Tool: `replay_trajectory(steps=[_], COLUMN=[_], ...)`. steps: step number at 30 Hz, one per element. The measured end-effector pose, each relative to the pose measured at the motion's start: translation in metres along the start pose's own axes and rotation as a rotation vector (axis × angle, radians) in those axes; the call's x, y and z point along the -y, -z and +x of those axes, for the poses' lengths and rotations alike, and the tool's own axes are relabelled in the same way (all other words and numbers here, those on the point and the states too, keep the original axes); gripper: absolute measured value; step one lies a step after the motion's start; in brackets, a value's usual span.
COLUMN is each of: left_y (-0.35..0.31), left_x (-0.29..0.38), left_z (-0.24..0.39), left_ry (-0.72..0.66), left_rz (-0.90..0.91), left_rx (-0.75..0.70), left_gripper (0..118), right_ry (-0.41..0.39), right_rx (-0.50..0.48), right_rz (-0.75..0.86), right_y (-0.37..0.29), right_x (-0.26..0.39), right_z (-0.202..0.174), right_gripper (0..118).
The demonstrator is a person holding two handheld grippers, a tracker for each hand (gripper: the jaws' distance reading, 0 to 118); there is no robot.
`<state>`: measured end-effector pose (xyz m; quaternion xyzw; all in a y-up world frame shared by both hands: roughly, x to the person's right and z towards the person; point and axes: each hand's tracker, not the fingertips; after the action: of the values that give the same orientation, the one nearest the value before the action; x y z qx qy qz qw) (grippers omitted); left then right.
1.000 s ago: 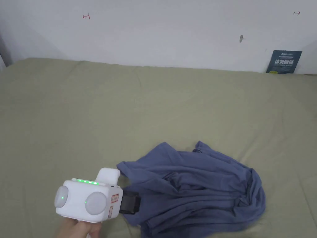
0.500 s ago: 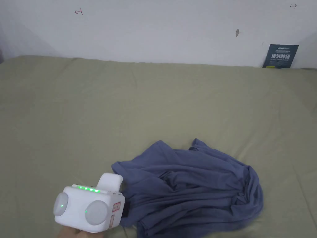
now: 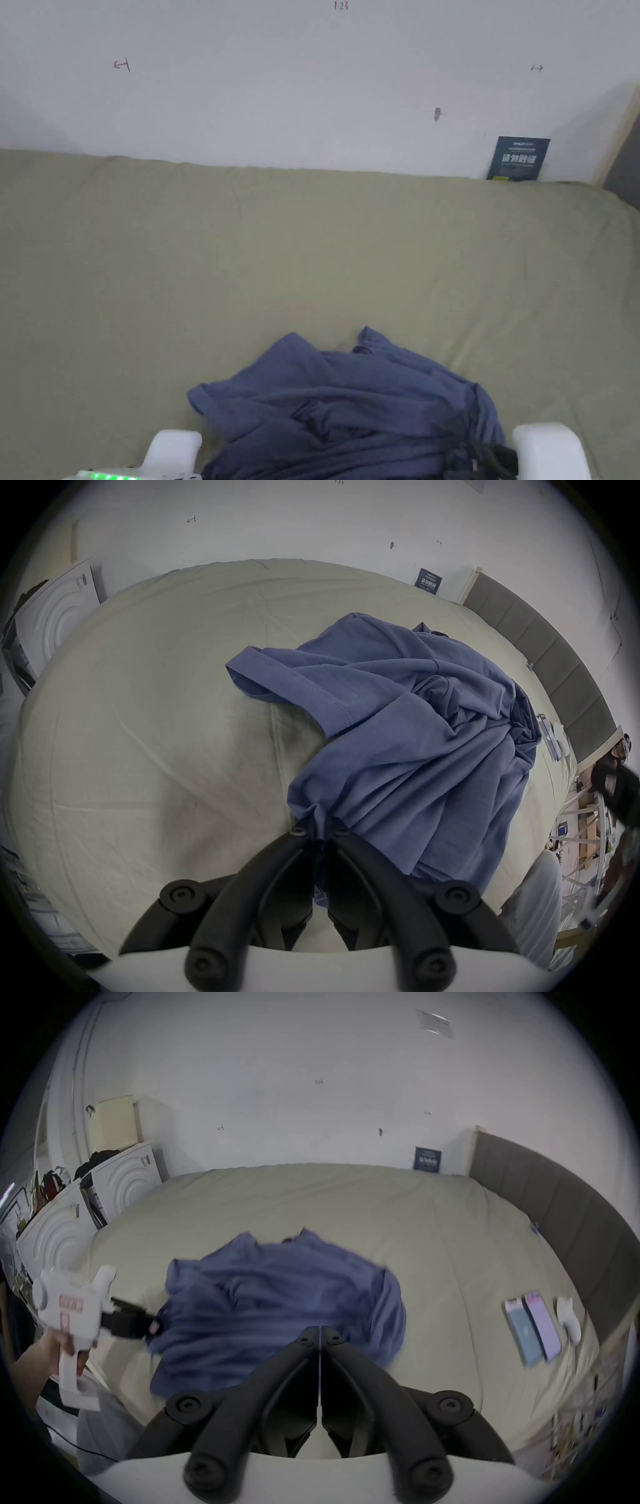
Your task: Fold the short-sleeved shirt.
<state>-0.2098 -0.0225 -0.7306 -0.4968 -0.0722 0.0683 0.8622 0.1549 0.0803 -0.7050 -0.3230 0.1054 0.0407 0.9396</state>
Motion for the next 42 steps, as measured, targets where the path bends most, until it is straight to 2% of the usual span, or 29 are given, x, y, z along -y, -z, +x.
replay_trajectory(steps=[3,8,12,13,14,15,16,20,22,23,24,25,27,29,30,32,34,37,42], left_y=[0.001,0.001,0.002,0.002,0.001,0.001,0.000,0.000,0.000,0.000,0.000,0.001,0.001,0.002,0.002,0.006,0.006,0.002,-0.027], left_x=[0.001,0.004,0.003,0.004,0.004,0.005,0.004,0.003,0.003,0.004,0.003,0.003,0.004,0.003,0.003,0.004,0.003,0.000,-0.007], left_z=[-0.003,0.000,0.001,0.000,-0.001,-0.001,-0.001,-0.003,-0.003,-0.003,-0.005,-0.006,-0.006,-0.005,-0.005,-0.006,-0.007,-0.008,-0.007], left_ry=[-0.005,0.011,0.019,0.018,0.015,0.008,0.002,-0.002,0.004,0.004,0.001,-0.005,-0.014,-0.014,-0.016,-0.030,-0.049,-0.075,-0.122], left_rz=[0.000,0.005,0.006,0.006,0.007,0.010,0.011,0.013,0.013,0.012,0.011,0.011,0.011,0.011,0.010,0.004,0.000,-0.008,0.050], left_rx=[0.013,0.017,0.023,0.026,0.030,0.035,0.039,0.050,0.053,0.055,0.058,0.060,0.064,0.065,0.066,0.065,0.067,0.070,0.011], left_gripper=[4,4,4,4,4,4,4,4,4,4,4,4,4,4,4,4,4,4,4], right_ry=[-0.112,-0.128,-0.181,-0.194,-0.169,-0.146,-0.149,-0.144,-0.111,-0.081,-0.085,-0.101,-0.144,-0.192,-0.238,-0.260,-0.204,-0.023,0.002], right_rx=[0.005,-0.120,-0.078,-0.097,-0.127,-0.149,-0.185,-0.146,-0.146,-0.145,-0.129,-0.114,-0.084,-0.090,-0.069,-0.038,-0.038,-0.078,-0.025], right_rz=[-0.010,-0.127,-0.196,-0.238,-0.280,-0.331,-0.390,-0.365,-0.368,-0.381,-0.400,-0.414,-0.442,-0.413,-0.405,-0.394,-0.405,-0.327,-0.195], right_y=[0.043,0.140,0.213,0.234,0.248,0.263,0.274,0.296,0.302,0.308,0.313,0.318,0.321,0.312,0.310,0.306,0.294,0.257,0.159], right_x=[-0.051,-0.115,-0.144,-0.144,-0.147,-0.147,-0.146,-0.139,-0.140,-0.139,-0.137,-0.137,-0.127,-0.119,-0.117,-0.117,-0.125,-0.145,-0.178], right_z=[0.001,0.007,0.006,0.009,0.010,0.011,0.012,0.013,0.017,0.018,0.018,0.018,0.016,0.006,0.000,-0.005,-0.001,0.023,0.078], right_gripper=[1,1,1,8,43,92,118,117,117,116,111,93,38,10,6,4,4,4,4])
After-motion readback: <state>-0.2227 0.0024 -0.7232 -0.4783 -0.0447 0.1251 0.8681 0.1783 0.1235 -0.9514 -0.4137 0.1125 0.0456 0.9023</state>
